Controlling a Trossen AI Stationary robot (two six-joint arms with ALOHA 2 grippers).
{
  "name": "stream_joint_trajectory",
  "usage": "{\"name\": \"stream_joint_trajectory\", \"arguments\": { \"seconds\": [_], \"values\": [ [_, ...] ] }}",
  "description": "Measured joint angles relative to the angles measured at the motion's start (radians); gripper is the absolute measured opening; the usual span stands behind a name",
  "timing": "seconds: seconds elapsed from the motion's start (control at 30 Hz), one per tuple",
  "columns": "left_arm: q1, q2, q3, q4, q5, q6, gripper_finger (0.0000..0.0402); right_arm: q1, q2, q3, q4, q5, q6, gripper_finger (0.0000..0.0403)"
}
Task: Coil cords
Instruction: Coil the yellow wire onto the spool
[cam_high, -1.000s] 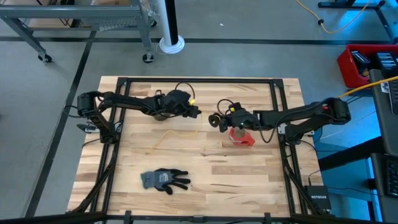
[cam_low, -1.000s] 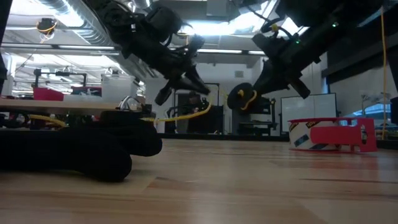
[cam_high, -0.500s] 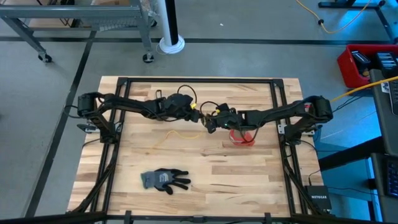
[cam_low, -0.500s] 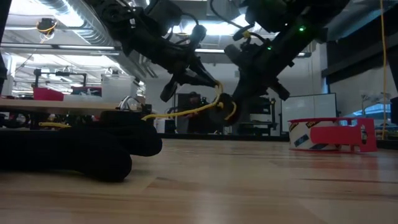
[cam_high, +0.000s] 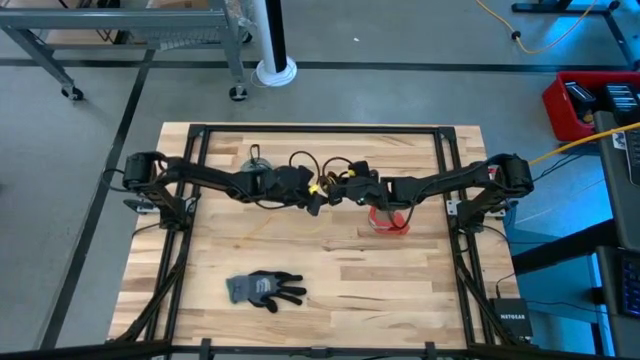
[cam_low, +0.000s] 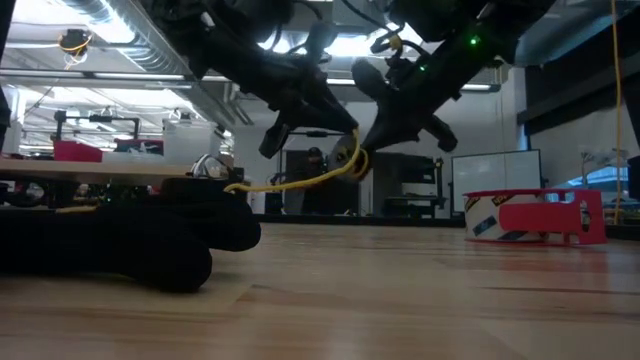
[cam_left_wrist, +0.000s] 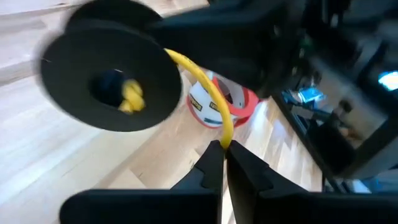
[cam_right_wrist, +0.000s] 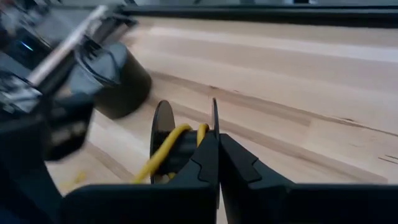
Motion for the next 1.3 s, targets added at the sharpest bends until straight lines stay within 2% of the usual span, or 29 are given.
{"name": "stream_joint_trajectory", "arguments": {
  "seconds": [0.23, 0.53, 0.8, 0.97, 1.17, 1.3],
  "values": [
    [-0.055, 0.000, 0.000, -0.018, -0.095, 0.044, 0.0001, -0.001, 0.000, 0.000, 0.118, -0.001, -0.002, 0.0002],
    [-0.096, 0.000, 0.000, -0.187, -0.220, 0.045, 0.0001, 0.000, -0.042, 0.000, 0.078, -0.005, 0.010, 0.0002],
    [-0.125, 0.000, 0.001, -0.175, -0.392, 0.130, 0.0001, 0.000, -0.112, 0.000, -0.002, -0.002, 0.010, 0.0002],
    [-0.124, 0.000, 0.001, -0.173, -0.362, 0.224, 0.0002, 0.000, -0.120, -0.001, 0.002, -0.011, -0.008, 0.0002],
    [-0.123, -0.002, 0.001, -0.172, -0.286, 0.252, 0.0002, 0.000, -0.121, -0.002, 0.005, -0.021, -0.010, 0.0003],
    [-0.123, -0.002, 0.001, -0.181, -0.271, 0.249, 0.0027, 0.000, -0.121, -0.002, 0.008, -0.028, -0.010, 0.0002]
  ]
}}
